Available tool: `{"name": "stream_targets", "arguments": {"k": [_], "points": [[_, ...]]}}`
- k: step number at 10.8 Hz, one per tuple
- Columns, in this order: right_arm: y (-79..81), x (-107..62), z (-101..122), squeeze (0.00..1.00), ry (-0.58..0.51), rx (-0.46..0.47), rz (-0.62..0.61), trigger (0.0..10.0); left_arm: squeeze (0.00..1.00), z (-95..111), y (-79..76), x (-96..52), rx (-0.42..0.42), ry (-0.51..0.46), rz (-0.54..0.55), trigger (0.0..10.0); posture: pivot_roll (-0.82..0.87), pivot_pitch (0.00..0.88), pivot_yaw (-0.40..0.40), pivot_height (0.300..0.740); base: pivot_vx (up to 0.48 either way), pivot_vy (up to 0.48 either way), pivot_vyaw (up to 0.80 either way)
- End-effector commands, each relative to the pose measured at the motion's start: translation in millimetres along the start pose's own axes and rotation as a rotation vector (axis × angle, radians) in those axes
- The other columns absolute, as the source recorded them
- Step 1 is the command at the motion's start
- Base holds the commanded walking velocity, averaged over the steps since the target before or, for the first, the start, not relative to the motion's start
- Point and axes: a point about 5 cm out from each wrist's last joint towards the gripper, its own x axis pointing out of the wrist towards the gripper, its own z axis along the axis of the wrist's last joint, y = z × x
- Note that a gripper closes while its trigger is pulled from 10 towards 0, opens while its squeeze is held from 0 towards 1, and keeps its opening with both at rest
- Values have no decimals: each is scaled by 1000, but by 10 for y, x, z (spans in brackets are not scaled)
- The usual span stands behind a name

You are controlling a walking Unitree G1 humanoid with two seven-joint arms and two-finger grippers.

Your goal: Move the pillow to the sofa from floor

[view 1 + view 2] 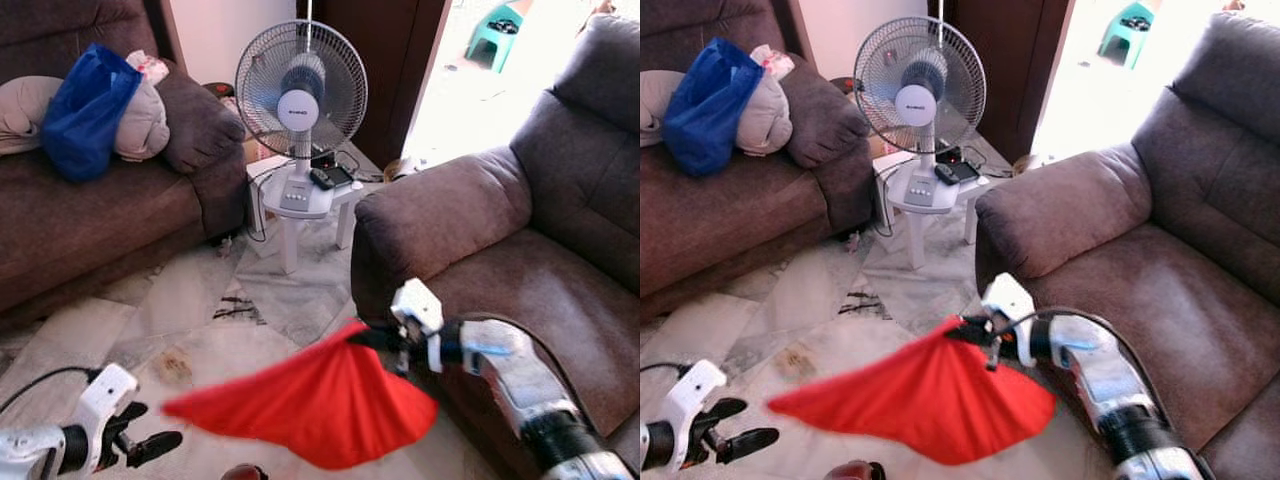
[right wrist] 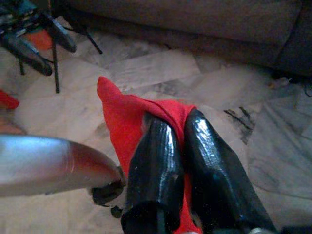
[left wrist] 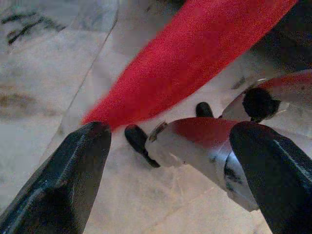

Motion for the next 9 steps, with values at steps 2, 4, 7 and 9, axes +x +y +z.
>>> {"name": "stream_targets", "arguments": {"k": [2, 4, 7, 9], "points": [[19, -6, 289, 0, -98, -94, 58, 10000, 0, 39, -38, -14, 32, 21, -63, 10000, 118, 43, -63, 740, 0, 0, 0], [44, -15, 293, 0, -96, -98, 72, 10000, 0, -53, -92, -5, 30, 90, -163, 10000, 115, 47, -61, 740, 0, 0, 0], [47, -39, 313, 0, -97, -101, 74, 10000, 0, -260, -64, 113, 101, 252, -177, 10000, 102, 50, -63, 740, 0, 0, 0], [48, -76, 318, 0, -93, -104, 73, 10000, 0, -268, 70, 156, 201, 311, -60, 10000, 94, 51, -64, 740, 0, 0, 0]]}}
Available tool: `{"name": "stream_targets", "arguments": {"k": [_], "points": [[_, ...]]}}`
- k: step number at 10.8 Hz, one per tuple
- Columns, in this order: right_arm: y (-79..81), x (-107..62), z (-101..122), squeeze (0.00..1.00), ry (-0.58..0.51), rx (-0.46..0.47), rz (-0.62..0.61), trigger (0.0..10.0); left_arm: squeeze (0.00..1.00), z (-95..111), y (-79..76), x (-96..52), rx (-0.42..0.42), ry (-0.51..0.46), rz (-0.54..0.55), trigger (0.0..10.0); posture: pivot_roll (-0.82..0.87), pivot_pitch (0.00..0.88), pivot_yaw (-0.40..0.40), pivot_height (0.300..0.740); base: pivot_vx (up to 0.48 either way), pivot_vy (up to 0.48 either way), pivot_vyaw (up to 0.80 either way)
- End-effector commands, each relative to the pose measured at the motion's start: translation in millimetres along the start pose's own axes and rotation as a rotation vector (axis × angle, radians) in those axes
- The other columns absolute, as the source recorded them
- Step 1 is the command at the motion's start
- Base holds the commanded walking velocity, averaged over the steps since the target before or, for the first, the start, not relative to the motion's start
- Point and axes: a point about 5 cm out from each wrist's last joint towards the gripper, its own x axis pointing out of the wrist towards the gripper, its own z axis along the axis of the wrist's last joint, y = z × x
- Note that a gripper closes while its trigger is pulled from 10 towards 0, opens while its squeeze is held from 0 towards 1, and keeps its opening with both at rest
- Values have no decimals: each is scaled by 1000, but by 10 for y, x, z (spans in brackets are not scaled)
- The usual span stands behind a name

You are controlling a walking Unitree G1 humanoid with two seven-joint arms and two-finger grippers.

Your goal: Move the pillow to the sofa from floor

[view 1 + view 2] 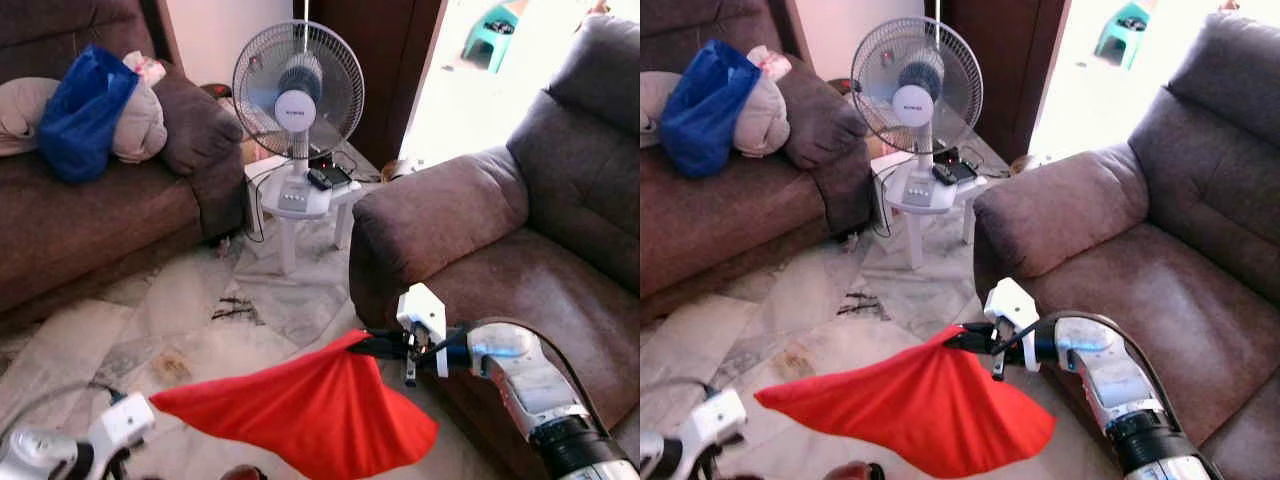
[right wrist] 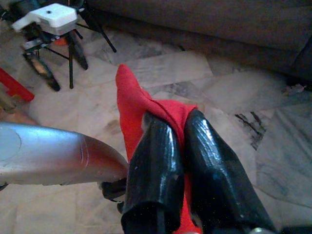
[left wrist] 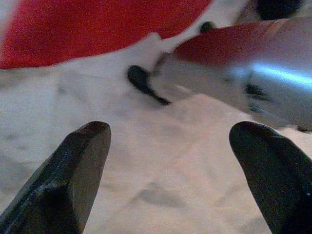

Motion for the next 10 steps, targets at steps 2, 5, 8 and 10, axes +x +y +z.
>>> {"name": "stream_targets", "arguments": {"k": [2, 5, 8, 10], "points": [[2, -17, 239, 0, -88, -78, 23, 10000, 0, 50, 157, 9, 192, 40, 150, 10000, 96, 51, -67, 740, 0, 0, 0], [9, -11, 253, 0, -90, -78, 28, 10000, 0, 116, 276, 61, 286, -2, 259, 10000, 90, 49, -68, 740, 0, 0, 0], [17, -50, 252, 0, -86, -77, 30, 10000, 0, 96, 197, 202, 179, -64, 156, 10000, 76, 48, -71, 740, 0, 0, 0], [25, -70, 265, 0, -85, -77, 35, 10000, 0, 150, 184, 321, 111, -134, 140, 10000, 56, 47, -76, 740, 0, 0, 0]]}}
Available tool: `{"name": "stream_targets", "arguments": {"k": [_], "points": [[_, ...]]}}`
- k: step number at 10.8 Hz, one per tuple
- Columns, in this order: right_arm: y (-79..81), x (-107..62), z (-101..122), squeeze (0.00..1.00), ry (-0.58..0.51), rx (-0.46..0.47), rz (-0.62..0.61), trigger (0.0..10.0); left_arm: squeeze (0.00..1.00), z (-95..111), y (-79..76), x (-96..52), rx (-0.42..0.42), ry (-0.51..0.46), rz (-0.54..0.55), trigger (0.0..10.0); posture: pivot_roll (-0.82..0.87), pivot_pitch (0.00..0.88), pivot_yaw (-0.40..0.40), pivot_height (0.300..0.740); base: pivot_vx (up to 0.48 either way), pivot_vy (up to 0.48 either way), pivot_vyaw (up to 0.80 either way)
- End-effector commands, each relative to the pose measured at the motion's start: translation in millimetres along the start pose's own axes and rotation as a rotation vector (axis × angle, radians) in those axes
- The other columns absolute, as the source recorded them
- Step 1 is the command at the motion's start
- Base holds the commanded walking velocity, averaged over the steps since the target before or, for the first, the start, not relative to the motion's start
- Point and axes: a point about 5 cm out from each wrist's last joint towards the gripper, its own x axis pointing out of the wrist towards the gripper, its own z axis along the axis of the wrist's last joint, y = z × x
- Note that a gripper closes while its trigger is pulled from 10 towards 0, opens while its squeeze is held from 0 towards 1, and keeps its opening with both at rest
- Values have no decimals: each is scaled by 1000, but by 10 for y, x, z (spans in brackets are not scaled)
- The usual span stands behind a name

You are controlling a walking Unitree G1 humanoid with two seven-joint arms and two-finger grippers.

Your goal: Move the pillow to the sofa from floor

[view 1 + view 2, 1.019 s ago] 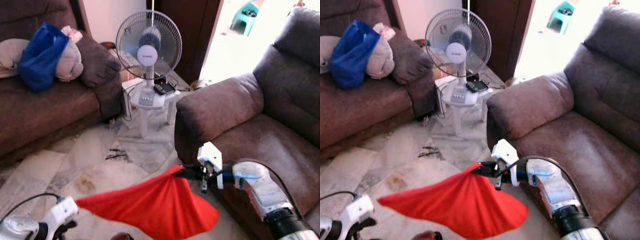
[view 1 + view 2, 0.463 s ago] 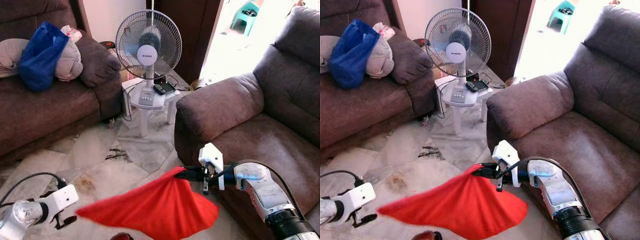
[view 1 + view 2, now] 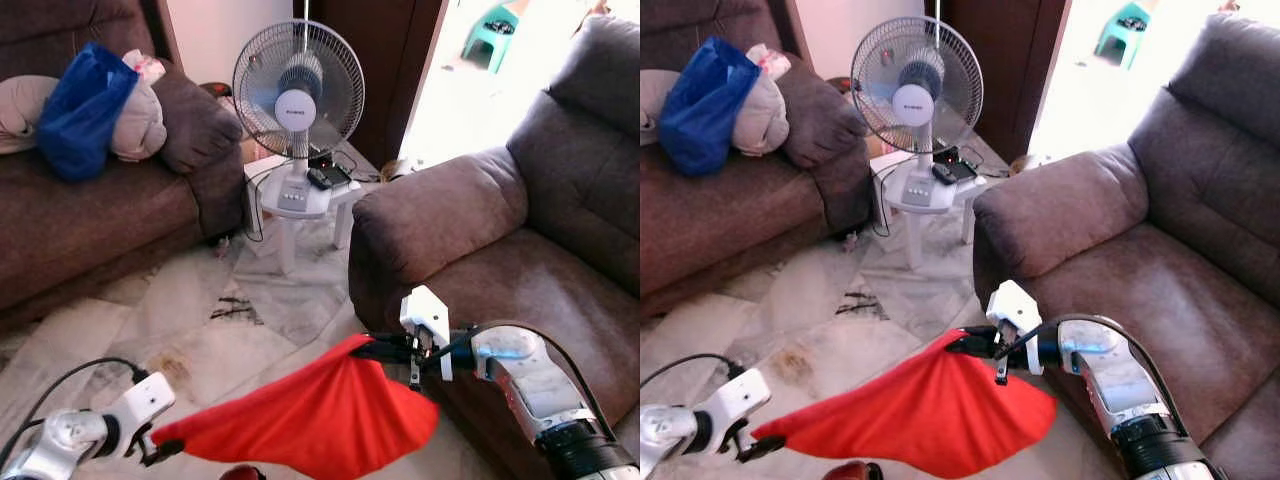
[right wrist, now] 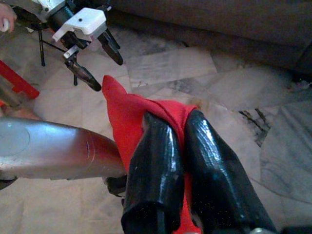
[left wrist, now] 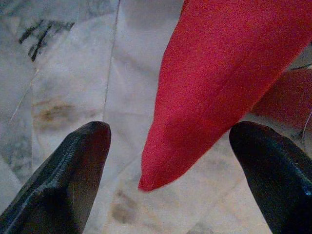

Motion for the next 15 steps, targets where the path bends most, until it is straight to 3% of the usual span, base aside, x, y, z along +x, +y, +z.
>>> {"name": "stream_targets", "arguments": {"k": [1, 4, 6, 7, 8, 11, 15], "points": [[-7, -44, 265, 0, -94, -89, 21, 10000, 0, 12, -4, 32, 4, -2, -7, 10000, 48, 47, -80, 740, 0, 0, 0], [7, -113, 277, 0, -78, -93, 19, 10000, 0, 85, -23, 231, -232, 3, 0, 10000, 13, 38, -88, 740, 0, 0, 0], [6, -146, 270, 0, -64, -94, 16, 10000, 0, 135, -104, 313, -243, -9, -47, 10000, 5, 36, -92, 740, 0, 0, 0], [-3, -157, 275, 0, -59, -95, 12, 10000, 0, 172, -147, 349, -266, -37, -80, 4000, 6, 37, -96, 740, 0, 0, 0], [-5, -154, 280, 0, -59, -95, 12, 10000, 0, 194, -154, 356, -299, -63, -94, 0, 6, 39, -97, 740, 0, 0, 0], [-8, -118, 273, 0, -56, -94, 12, 10000, 0, 187, -134, 320, -326, -95, -106, 0, 23, 42, -97, 740, 0, 0, 0], [-8, -94, 264, 0, -52, -94, 9, 10000, 0, 157, -219, 314, -337, -83, -217, 0, 24, 44, -94, 740, 0, 0, 0]]}}
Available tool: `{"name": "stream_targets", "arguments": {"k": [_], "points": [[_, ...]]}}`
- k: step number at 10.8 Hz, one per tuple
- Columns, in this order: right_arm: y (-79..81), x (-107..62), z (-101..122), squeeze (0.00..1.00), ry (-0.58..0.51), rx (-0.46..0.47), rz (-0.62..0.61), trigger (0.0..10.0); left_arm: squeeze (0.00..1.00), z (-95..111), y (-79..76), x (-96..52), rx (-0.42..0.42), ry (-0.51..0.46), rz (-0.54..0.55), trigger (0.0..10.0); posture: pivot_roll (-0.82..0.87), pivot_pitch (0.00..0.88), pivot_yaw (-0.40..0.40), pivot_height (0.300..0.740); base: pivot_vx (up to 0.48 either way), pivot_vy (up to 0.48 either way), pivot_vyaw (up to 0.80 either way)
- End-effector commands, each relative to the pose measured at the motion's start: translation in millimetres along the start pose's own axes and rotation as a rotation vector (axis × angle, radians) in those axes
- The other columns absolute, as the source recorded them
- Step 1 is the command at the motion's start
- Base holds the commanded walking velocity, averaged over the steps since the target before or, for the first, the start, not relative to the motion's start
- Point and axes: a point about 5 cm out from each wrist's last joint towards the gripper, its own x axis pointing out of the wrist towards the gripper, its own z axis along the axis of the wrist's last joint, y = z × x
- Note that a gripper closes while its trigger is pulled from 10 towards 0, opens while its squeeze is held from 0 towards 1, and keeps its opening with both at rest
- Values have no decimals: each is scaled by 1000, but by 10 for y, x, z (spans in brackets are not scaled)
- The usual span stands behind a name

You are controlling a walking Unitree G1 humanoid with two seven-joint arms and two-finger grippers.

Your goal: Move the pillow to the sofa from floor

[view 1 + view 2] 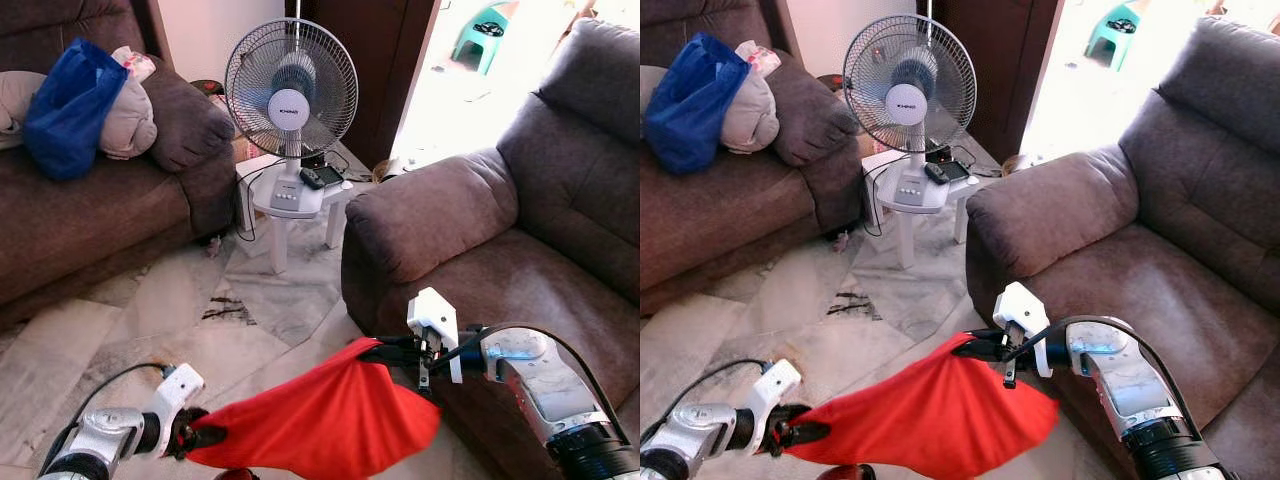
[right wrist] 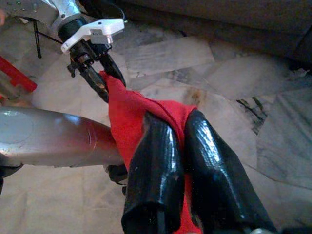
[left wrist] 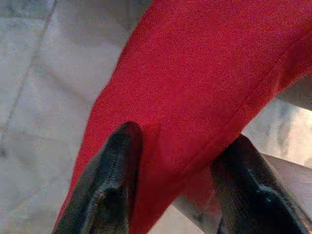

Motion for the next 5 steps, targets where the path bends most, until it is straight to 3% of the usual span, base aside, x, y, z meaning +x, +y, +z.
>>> {"name": "stream_targets", "arguments": {"k": [1, 5], "points": [[-28, -11, 261, 0, -81, -97, 4, 10000, 0, -43, -24, 0, -11, 14, -20, 0, 24, 44, -94, 740, 0, 0, 0], [-35, 4, 260, 0, -82, -99, 3, 10000, 0, -22, -13, -14, -4, -25, 12, 0, 34, 41, -94, 740, 0, 0, 0]]}}
